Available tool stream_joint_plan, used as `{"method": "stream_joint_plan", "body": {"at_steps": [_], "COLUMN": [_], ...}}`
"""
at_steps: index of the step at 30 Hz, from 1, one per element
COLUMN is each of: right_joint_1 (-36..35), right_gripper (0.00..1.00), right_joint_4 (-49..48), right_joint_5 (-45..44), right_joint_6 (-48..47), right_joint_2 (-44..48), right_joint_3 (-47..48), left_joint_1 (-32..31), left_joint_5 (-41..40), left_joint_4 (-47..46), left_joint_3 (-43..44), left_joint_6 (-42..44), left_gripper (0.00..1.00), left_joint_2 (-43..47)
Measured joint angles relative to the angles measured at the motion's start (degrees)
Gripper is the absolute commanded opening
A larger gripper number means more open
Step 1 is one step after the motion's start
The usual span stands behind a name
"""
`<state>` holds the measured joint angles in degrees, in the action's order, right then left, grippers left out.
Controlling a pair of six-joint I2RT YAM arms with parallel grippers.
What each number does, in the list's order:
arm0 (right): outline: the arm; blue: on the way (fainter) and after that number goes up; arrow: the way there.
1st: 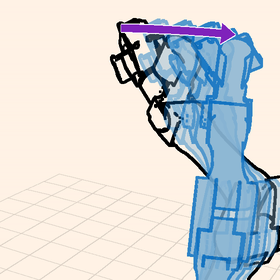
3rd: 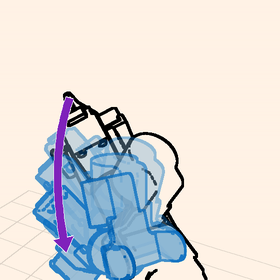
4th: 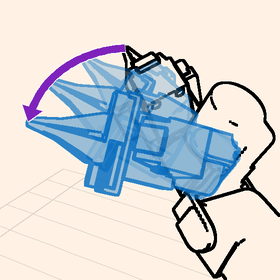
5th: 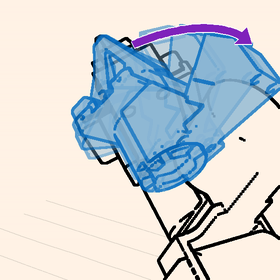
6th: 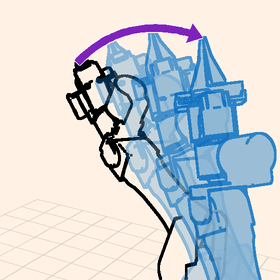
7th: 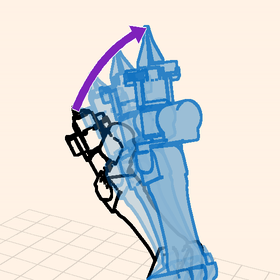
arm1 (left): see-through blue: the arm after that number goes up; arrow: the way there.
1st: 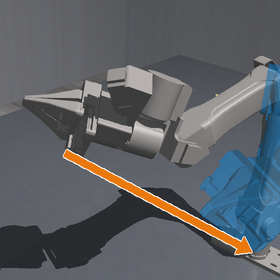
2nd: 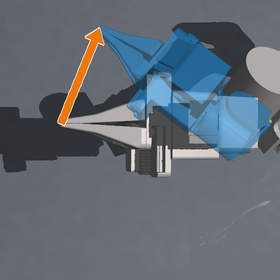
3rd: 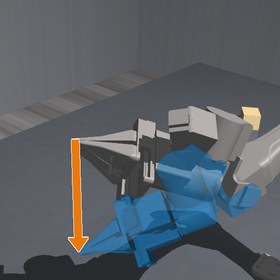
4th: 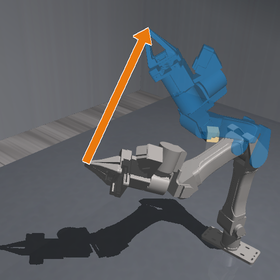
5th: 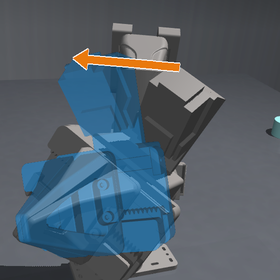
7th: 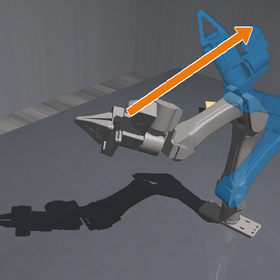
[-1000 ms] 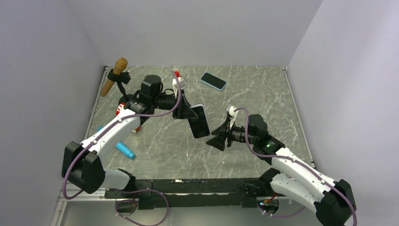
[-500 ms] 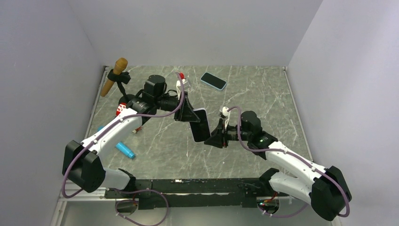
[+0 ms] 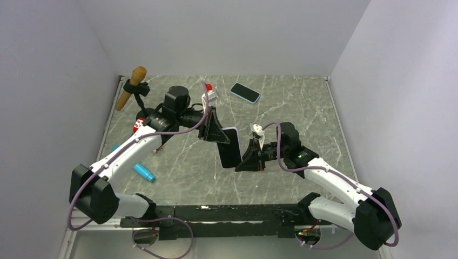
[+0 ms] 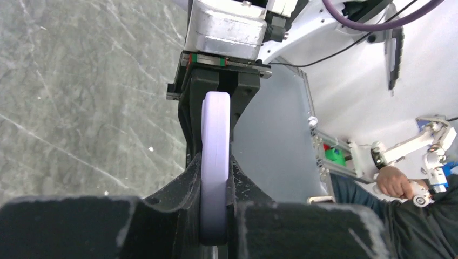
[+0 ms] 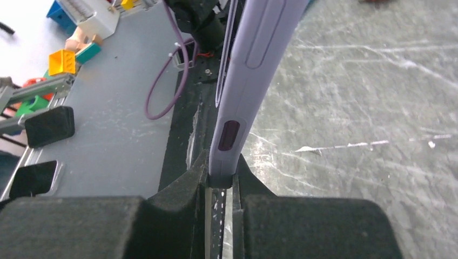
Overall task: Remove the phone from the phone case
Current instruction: Remove the phone case from the phone.
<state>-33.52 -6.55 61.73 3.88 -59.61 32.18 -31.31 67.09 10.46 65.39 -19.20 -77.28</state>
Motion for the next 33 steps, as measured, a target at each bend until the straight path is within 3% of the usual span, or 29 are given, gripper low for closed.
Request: {"method": "stream_joint_plan", "body": {"at_steps": [9,23,33], "right_joint_1": [-0.3,-10.1,-16.0], "right_gripper": [0.0,0.0,0.0], "right_joint_4": [3.8,33.5,33.6], "right_joint_5": [6.4,2.9,-10.0], "right_joint_6": [-8.7,-28.1,-34.3], "right_joint_2": [2.2,-9.9,-7.9], "right_joint_3": [3.4,26.5,26.9], "left_joint_1": [0.4,2.3,2.6], "left_joint_5": [1.7,7.9,12.2], "left_joint_4": [-23.4,-15.1,-14.9], "left_joint_3": [-10.2,-1.2,-0.7], "left_joint_6": [-20.6,-17.4,-18.2], "left_gripper": [0.0,0.0,0.0], "left_joint_2": [6.3,4.8,3.4]}}
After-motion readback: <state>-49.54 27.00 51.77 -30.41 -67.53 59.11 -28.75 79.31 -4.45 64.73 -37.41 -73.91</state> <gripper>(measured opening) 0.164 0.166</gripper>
